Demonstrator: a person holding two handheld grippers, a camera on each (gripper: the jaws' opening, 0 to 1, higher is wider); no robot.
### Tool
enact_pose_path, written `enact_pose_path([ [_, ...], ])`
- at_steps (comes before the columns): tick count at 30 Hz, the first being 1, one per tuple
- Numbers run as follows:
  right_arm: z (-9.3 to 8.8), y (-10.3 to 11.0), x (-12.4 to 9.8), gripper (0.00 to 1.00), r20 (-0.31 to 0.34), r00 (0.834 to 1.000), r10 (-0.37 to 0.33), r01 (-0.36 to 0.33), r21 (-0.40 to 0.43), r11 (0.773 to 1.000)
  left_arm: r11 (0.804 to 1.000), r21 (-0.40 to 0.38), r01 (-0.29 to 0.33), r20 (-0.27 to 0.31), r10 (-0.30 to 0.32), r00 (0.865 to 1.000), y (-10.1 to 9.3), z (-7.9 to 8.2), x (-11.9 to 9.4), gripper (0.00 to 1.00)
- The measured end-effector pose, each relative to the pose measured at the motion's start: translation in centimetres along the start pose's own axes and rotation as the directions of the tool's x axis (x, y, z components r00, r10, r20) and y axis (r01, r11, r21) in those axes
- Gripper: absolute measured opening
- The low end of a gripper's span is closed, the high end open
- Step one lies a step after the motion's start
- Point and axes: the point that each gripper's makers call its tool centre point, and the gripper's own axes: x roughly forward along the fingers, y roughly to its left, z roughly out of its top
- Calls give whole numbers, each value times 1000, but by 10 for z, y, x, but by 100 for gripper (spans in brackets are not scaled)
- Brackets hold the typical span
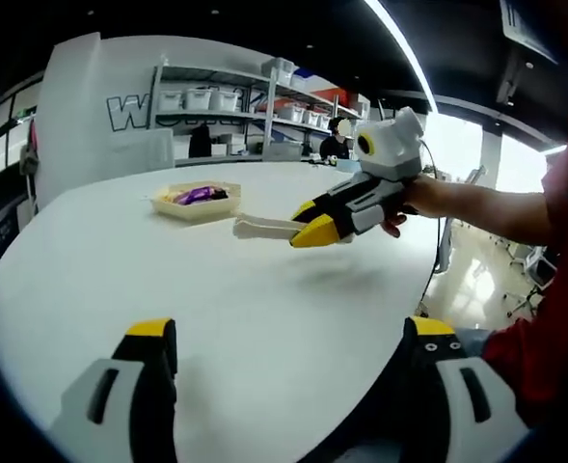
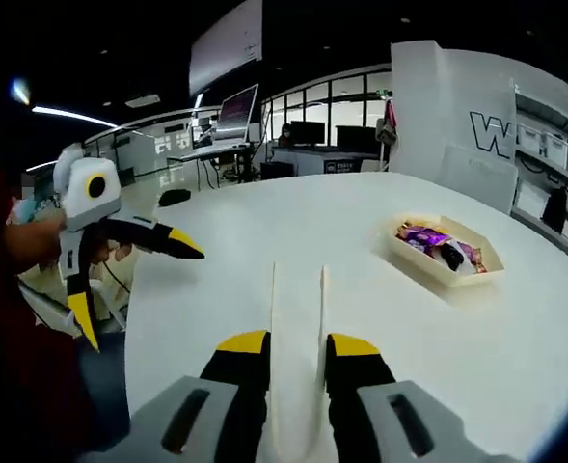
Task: Place the target food into the container with the food tongs after gripping and lifting it, then release it inside without dropping or visibly crushing the food.
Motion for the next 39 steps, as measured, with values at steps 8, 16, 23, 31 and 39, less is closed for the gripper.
enact_pose_path([
  [8, -7, 13, 1, 17, 0, 999, 46, -46, -84, 995, 999, 37, 35, -15, -34, 999, 5, 1, 11, 91],
  [16, -6, 20, 0, 17, 2, 996, 85, -84, -129, 988, 992, 98, 83, -28, -81, 996, 7, 8, 26, 84],
  [23, -9, 27, 1, 17, -13, 994, 110, -111, -177, 978, 980, 139, 145, -62, -138, 989, 5, 10, 36, 70],
  [31, -8, 30, 3, 17, -20, 992, 122, -123, -212, 969, 955, 230, 189, -71, -178, 982, 2, 13, 43, 50],
  [39, -11, 29, 4, 17, -43, 992, 121, -128, -275, 953, 933, 275, 233, -96, -214, 972, 0, 13, 50, 37],
])
